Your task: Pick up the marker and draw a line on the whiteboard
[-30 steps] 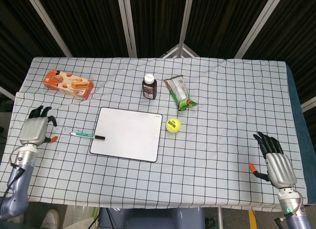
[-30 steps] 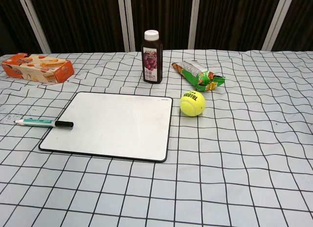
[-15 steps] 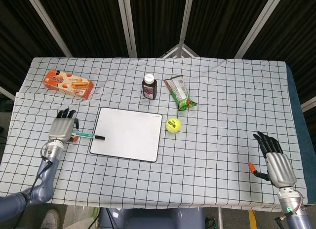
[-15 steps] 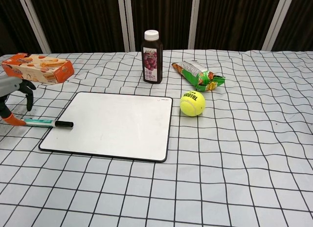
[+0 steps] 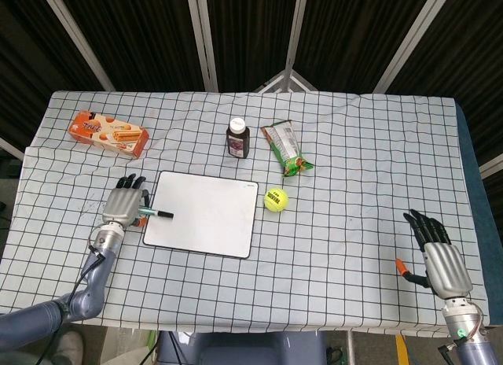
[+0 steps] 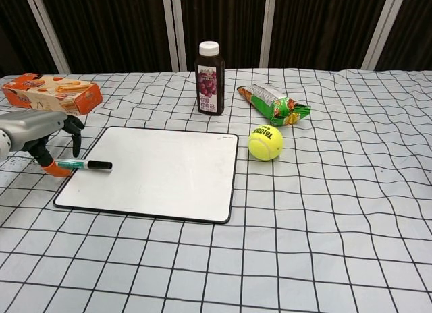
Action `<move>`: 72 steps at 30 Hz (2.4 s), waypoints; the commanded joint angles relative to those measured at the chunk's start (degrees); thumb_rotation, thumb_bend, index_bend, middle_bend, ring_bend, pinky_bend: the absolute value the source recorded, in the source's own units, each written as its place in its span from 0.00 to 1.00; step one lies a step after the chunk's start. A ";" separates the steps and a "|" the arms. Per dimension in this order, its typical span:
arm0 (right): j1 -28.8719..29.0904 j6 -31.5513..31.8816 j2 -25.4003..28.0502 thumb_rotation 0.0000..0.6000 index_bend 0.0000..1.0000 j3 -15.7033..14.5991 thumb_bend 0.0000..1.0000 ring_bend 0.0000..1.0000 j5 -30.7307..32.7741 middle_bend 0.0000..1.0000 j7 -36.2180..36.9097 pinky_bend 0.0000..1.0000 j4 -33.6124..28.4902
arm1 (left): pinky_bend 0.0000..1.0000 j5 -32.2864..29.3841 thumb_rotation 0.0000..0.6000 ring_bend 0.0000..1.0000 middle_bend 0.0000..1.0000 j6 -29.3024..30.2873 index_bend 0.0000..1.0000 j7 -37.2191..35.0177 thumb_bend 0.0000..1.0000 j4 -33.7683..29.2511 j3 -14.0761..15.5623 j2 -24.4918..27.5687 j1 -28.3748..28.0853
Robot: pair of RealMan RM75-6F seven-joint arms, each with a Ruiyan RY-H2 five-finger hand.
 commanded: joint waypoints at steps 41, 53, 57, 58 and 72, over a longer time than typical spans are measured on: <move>-0.04 -0.35 0.41 1.00 0.00 -0.07 0.33 0.00 0.50 0.00 0.75 0.00 -0.61 | 0.11 -2.96 1.00 0.03 0.15 2.68 0.66 -3.13 0.53 -3.92 -2.43 -0.89 -2.16; 0.02 -0.36 0.40 1.00 0.00 0.07 0.33 0.00 0.65 0.00 0.99 0.00 -0.77 | 0.24 5.23 1.00 0.13 0.26 5.43 0.69 -24.22 0.53 -11.46 -9.91 -1.55 -0.93; 0.03 -0.44 0.41 1.00 0.00 0.12 0.33 0.00 0.77 0.00 1.21 0.00 -0.74 | 0.27 8.14 1.00 0.16 0.31 4.12 0.71 -29.37 0.53 -9.62 -10.52 -3.61 -2.14; 0.06 -0.52 0.42 1.00 0.00 0.15 0.33 0.00 0.86 0.00 1.35 0.00 -0.71 | 0.28 9.22 1.00 0.17 0.32 3.54 0.71 -31.89 0.53 -8.15 -10.92 -5.13 -2.94; 0.41 -1.61 0.79 1.00 0.00 0.33 0.33 0.00 1.56 0.00 2.93 0.00 -0.62 | 0.28 13.95 1.00 0.18 0.32 0.19 0.71 -45.30 0.53 6.09 -12.41 -16.17 -9.16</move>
